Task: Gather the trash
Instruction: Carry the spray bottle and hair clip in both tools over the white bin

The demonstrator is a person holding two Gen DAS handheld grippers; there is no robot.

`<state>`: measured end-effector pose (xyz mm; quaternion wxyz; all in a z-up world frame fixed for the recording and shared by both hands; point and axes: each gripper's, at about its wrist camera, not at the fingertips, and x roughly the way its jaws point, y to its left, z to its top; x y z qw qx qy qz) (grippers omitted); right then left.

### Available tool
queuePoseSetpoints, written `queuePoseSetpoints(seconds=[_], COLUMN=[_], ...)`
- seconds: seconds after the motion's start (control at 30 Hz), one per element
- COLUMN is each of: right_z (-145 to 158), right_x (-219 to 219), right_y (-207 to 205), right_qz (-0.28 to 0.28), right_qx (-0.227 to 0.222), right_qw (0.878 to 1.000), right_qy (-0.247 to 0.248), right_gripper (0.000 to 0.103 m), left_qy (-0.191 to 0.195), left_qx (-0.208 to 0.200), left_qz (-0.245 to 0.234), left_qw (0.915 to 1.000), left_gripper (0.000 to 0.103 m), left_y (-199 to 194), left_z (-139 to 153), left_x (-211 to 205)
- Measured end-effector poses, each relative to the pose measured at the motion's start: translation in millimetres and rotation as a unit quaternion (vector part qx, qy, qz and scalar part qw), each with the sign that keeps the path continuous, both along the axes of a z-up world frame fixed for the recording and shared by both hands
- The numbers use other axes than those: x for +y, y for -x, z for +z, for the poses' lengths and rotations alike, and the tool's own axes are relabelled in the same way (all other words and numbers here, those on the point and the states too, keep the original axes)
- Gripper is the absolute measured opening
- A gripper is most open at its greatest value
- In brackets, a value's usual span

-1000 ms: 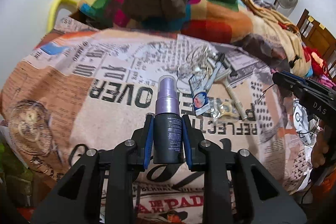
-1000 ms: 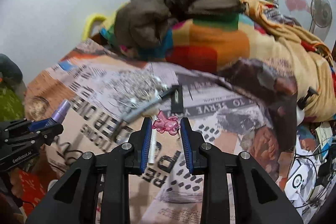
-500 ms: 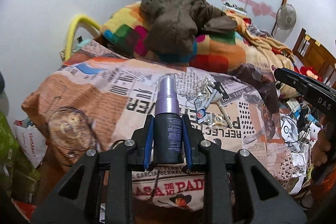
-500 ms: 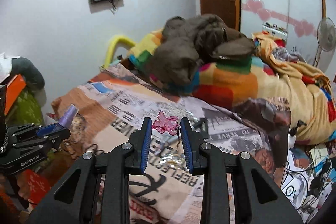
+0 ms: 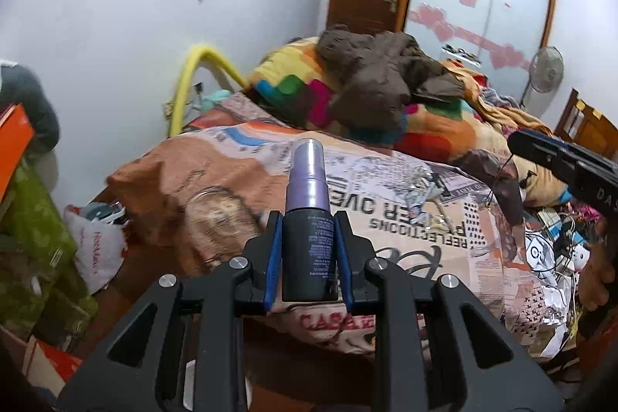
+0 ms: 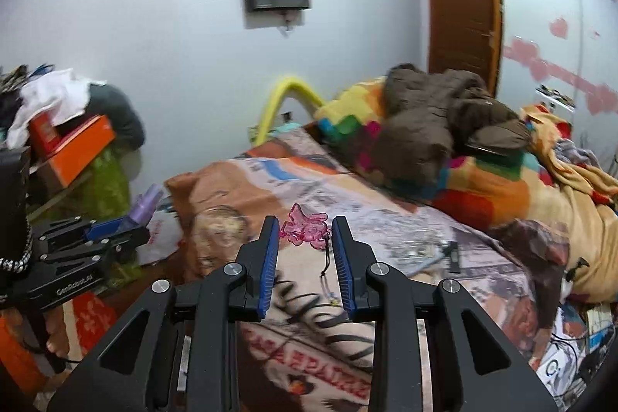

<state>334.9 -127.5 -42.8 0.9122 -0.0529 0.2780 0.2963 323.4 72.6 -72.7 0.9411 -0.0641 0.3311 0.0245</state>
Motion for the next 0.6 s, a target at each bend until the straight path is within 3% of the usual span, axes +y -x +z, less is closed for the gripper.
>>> queuePoseSetpoints(seconds=[0.27,0.6], right_z=[-8,-35], right_x=[63,141], right_y=[36,81], right_qz=[0.077,0.169], right_qx=[0.013,0.04], right_qw=[0.997,0.985], right_qy=[-0.001,0.016], right_gripper=[0.025,0.025], left_qy=[-0.012,-0.007], left_qx=[-0.008,0.005], left_qz=[0.057,0.127], left_qw=[0.9982,0.9919], left_gripper=[0.025,0.025], left_y=[65,135], left_z=[-2,-36], left_x=[54,108])
